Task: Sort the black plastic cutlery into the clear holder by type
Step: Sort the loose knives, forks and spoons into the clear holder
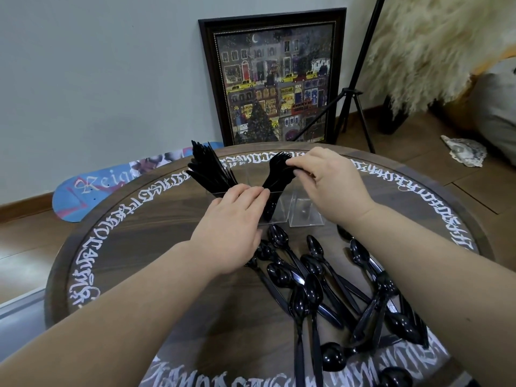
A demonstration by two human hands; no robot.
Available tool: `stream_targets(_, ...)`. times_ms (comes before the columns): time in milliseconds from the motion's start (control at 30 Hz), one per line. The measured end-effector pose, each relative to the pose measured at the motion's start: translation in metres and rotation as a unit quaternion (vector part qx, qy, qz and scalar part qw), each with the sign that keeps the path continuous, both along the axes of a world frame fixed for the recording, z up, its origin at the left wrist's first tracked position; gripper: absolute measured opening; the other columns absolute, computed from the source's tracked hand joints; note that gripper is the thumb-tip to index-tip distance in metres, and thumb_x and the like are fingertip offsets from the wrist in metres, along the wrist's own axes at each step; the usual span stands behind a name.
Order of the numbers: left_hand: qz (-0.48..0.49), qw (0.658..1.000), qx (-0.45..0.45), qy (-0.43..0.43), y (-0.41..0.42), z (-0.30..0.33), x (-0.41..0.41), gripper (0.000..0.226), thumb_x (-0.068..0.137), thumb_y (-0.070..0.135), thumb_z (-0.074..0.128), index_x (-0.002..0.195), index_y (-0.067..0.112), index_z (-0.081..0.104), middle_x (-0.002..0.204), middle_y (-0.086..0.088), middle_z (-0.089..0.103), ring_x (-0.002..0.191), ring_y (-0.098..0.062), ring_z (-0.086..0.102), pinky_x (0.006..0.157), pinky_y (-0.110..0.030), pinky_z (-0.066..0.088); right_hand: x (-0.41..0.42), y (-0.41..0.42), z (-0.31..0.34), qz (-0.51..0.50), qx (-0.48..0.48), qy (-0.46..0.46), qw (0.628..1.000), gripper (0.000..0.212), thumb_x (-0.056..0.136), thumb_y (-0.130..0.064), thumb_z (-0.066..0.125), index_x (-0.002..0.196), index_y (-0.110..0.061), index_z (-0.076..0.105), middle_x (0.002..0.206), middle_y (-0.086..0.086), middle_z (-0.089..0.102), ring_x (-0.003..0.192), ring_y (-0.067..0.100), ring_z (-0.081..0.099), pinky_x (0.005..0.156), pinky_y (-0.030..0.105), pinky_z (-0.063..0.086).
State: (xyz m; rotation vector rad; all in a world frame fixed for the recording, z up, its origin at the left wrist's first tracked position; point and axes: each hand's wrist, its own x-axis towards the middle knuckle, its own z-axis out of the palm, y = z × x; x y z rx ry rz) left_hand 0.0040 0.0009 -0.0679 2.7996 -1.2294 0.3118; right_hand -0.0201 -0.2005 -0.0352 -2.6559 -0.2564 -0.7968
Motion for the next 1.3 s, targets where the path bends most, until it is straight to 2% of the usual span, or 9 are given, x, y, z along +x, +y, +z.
stream_targets(233,-0.004,1.000,0.001,-0.013,0.000,-0.002,0.000,0.073,0.076,0.031,0.069,0.140,0.009,0.043,0.140,-0.005,0.048,0.128,-0.027,0.043,0.089,-0.042,0.049,-0.005,0.000,-0.013,0.033,-0.094,0.037,0.994,0.034,0.084,-0.007,0.067,0.118,-0.007,0.064,0.108,0.014,0.060,0.089,0.032,0.062,0.066,0.040,0.055)
stream_targets(333,-0.008,1.000,0.002,-0.013,0.001,-0.001,0.000,0.073,0.077,0.031,0.069,0.141,0.008,0.042,0.142,-0.006,0.047,0.129,-0.028,0.043,0.093,-0.042,0.047,-0.006,0.001,-0.012,-0.005,-0.014,0.102,0.995,0.060,0.090,-0.020,0.062,0.144,-0.018,0.037,0.128,0.005,0.047,0.098,0.022,0.057,0.080,0.036,0.050)
stream_targets(467,-0.010,1.000,-0.008,-0.020,0.005,-0.002,0.001,0.072,0.074,0.027,0.073,0.137,0.005,0.046,0.141,-0.009,0.048,0.128,-0.029,0.046,0.094,-0.043,0.049,0.001,-0.005,-0.004,-0.089,0.092,0.175,0.976,0.091,0.082,-0.038,0.070,0.152,-0.021,0.014,0.147,0.001,0.032,0.124,0.021,0.045,0.101,0.036,0.039)
stream_targets(600,0.001,0.998,-0.008,-0.060,0.008,-0.003,0.000,0.069,0.070,0.029,0.074,0.130,0.006,0.053,0.136,-0.008,0.053,0.122,-0.028,0.046,0.087,-0.041,0.050,0.006,-0.005,0.002,-0.072,0.070,0.247,0.964,0.089,0.085,-0.033,0.061,0.153,-0.017,0.006,0.154,0.001,0.028,0.141,0.026,0.015,0.110,0.041,0.026)
stream_targets(733,0.006,0.997,0.000,-0.081,0.009,-0.003,0.000,0.069,0.070,0.032,0.072,0.131,0.006,0.053,0.135,-0.007,0.054,0.120,-0.026,0.043,0.084,-0.040,0.050,0.012,0.001,0.002,-0.040,0.071,0.272,0.959,0.075,0.091,-0.027,0.052,0.152,-0.015,0.010,0.132,0.011,0.052,0.135,0.024,0.020,0.100,0.037,0.031)
stream_targets(900,0.006,0.997,0.007,-0.082,0.009,-0.004,0.000,0.072,0.068,0.031,0.074,0.131,0.005,0.053,0.136,-0.008,0.054,0.120,-0.028,0.050,0.085,-0.040,0.050,0.015,0.015,-0.005,-0.047,0.060,0.168,0.983,0.050,0.093,-0.026,0.053,0.140,-0.021,0.038,0.121,0.001,0.062,0.113,0.019,0.042,0.081,0.031,0.038)
stream_targets(1000,0.005,0.996,0.012,-0.084,0.009,-0.004,0.000,0.073,0.068,0.031,0.075,0.131,0.004,0.053,0.136,-0.009,0.054,0.120,-0.029,0.051,0.084,-0.040,0.050,0.015,0.016,-0.006,-0.062,0.045,0.144,0.987,0.052,0.091,-0.032,0.057,0.139,-0.022,0.040,0.117,0.000,0.064,0.111,0.021,0.045,0.080,0.032,0.040)
stream_targets(1133,0.008,0.997,0.015,-0.082,0.009,-0.002,-0.001,0.074,0.067,0.031,0.076,0.132,0.004,0.053,0.136,-0.010,0.054,0.119,-0.030,0.052,0.083,-0.041,0.051,0.001,0.007,-0.002,-0.091,0.033,0.167,0.981,0.082,0.085,-0.043,0.064,0.149,-0.021,0.019,0.120,0.000,0.062,0.119,0.024,0.040,0.088,0.037,0.043)
stream_targets(1300,0.012,0.997,0.016,-0.074,0.009,-0.004,-0.003,0.075,0.068,0.031,0.076,0.133,0.004,0.051,0.138,-0.009,0.053,0.121,-0.028,0.051,0.085,-0.042,0.051,-0.027,-0.015,-0.010,-0.177,-0.139,0.192,0.955,0.047,0.088,-0.051,0.053,0.124,-0.022,0.053,0.100,-0.004,0.066,0.106,0.021,0.045,0.079,0.035,0.046)
